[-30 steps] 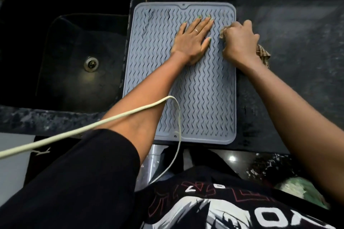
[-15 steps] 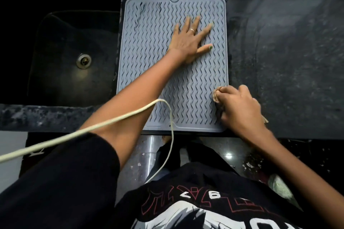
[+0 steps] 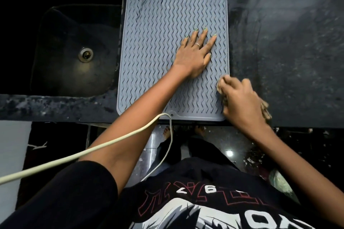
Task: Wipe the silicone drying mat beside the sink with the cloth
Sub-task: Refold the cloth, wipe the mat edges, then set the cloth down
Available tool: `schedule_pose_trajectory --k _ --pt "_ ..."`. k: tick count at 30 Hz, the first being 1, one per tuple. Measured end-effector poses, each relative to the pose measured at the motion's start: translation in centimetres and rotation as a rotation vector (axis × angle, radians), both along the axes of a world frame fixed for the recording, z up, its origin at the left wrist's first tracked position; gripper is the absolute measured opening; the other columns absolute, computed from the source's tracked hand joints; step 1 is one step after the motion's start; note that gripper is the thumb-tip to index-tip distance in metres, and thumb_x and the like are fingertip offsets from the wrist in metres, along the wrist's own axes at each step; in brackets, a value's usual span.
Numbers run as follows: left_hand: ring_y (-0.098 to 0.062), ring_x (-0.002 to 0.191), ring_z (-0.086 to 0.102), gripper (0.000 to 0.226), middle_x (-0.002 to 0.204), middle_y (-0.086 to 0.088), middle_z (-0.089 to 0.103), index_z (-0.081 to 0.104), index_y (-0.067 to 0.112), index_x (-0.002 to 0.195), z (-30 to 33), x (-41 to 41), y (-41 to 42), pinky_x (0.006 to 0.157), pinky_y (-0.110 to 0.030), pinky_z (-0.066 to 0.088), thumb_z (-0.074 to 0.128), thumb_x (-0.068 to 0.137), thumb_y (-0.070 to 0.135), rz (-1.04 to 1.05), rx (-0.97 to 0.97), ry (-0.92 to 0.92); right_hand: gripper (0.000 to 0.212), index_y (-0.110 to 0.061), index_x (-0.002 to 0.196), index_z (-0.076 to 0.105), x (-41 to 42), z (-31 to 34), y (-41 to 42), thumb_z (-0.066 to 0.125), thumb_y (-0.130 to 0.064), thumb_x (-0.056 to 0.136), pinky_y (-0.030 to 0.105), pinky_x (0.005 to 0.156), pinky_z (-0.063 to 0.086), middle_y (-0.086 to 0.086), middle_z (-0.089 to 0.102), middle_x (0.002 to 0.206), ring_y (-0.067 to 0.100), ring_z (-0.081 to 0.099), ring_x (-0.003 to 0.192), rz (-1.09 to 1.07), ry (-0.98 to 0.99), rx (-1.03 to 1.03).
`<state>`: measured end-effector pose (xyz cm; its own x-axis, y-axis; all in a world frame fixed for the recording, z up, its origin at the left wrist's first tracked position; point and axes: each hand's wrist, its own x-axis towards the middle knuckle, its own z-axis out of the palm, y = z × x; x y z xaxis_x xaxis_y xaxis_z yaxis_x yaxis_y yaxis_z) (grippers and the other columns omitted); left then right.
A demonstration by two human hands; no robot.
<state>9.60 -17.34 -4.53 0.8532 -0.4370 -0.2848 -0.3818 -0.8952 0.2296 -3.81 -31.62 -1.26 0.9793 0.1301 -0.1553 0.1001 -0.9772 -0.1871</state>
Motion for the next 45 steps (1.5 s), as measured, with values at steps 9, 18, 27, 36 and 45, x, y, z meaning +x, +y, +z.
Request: schedule_pose_trajectory --k 9,18,27,36,45 --pt "-0.026 0.152 -0.004 0.056 0.164 -0.003 -0.002 0.004 0.029 0.155 0.5 -0.1 0.5 0.121 -0.041 -0.001 0.025 0.104 0.036 0.012 -0.041 0.012 0.049 -0.009 0.114 0.062 -7.2 1.4 -0.2 0.070 -0.003 0.066 0.035 0.050 0.047 0.004 0.060 0.124 0.030 0.053 0.086 0.153 0.100 -0.103" --pt "-0.021 0.149 0.015 0.059 0.163 0.003 0.014 0.036 0.031 0.147 3.3 0.7 8.1 0.120 -0.047 0.016 0.056 0.093 0.043 0.205 -0.297 0.067 0.035 -0.023 0.109 0.068 0.5 3.9 6.3 0.053 -0.010 0.080 0.031 0.056 0.046 -0.006 0.065 0.115 0.022 0.049 0.084 0.556 -0.023 0.280" --pt "-0.020 0.151 -0.011 0.086 0.164 -0.001 -0.008 0.009 0.027 0.155 1.3 1.0 12.0 0.120 -0.042 -0.007 0.054 0.089 0.058 0.360 -0.333 0.218 0.032 -0.014 0.117 0.054 0.9 -0.4 15.8 0.034 -0.014 0.092 0.036 0.062 0.030 0.004 0.049 0.121 0.028 0.044 0.104 0.969 -0.102 -0.101" --pt "-0.022 0.151 -0.008 0.088 0.164 -0.004 -0.006 0.008 0.028 0.155 -0.6 0.4 11.8 0.121 -0.039 -0.006 0.049 0.087 0.066 0.294 -0.182 0.016 0.034 -0.027 0.116 0.054 -0.4 0.9 7.6 0.037 -0.023 0.088 0.039 0.065 0.038 -0.001 0.053 0.111 0.025 0.046 0.100 0.847 -0.074 -0.166" --pt "-0.021 0.151 -0.009 0.088 0.164 -0.003 -0.006 0.008 0.029 0.155 -0.8 0.3 12.0 0.120 -0.038 -0.007 0.048 0.087 0.067 0.286 -0.199 0.013 0.047 -0.022 0.108 0.066 -2.6 1.7 -2.6 0.061 -0.005 0.064 0.038 0.052 0.036 0.006 0.060 0.097 0.027 0.037 0.082 0.713 -0.116 -0.259"
